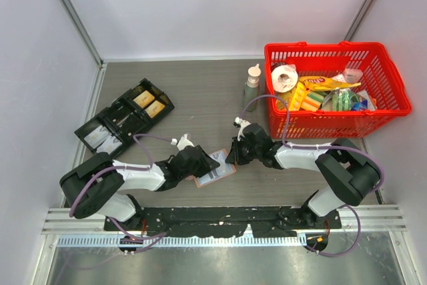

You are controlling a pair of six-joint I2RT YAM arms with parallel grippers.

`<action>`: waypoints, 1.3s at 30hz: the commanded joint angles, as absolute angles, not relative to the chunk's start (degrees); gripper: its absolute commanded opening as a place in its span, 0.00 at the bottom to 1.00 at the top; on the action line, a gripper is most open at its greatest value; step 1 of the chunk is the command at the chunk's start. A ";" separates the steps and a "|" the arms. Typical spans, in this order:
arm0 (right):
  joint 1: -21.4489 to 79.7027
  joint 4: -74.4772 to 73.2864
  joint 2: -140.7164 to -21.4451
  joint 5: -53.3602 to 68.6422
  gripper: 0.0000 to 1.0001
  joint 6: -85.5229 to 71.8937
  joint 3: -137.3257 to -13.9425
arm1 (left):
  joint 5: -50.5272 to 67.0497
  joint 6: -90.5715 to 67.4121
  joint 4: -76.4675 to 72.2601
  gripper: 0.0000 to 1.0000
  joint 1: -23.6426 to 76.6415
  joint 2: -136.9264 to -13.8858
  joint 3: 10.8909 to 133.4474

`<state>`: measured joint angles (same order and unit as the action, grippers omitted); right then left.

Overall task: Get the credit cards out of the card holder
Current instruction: Remove the credit card from the card holder.

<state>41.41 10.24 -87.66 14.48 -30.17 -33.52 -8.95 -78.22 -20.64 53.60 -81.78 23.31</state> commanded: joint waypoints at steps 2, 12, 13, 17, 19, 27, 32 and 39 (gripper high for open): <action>41.13 7.12 -89.82 14.15 0.01 -30.23 -31.55 | -8.70 -79.72 -31.98 0.27 53.70 -81.56 20.57; 40.96 7.38 -90.18 14.50 0.01 -30.41 -31.46 | -11.34 -79.54 -40.51 0.24 53.79 -78.49 15.65; 40.96 7.47 -90.26 14.59 0.01 -30.41 -31.46 | -11.42 -79.54 -40.87 0.23 53.79 -78.40 15.47; 40.96 7.47 -90.35 14.77 0.01 -30.32 -31.46 | -11.43 -79.37 -42.44 0.21 53.79 -78.57 14.77; 41.04 7.47 -90.35 14.77 0.01 -30.32 -31.46 | -11.34 -79.45 -42.98 0.21 53.79 -78.84 14.68; 40.87 7.56 -90.18 14.94 0.01 -30.41 -31.38 | -13.44 -79.45 -42.20 0.17 53.79 -77.96 12.48; 40.96 7.56 -90.18 14.85 0.01 -30.41 -31.46 | -14.68 -78.31 -31.22 0.17 53.79 -74.71 13.80; 40.87 7.56 -90.26 14.94 0.01 -30.59 -31.46 | -14.33 -75.59 -22.50 0.10 53.79 -73.65 17.40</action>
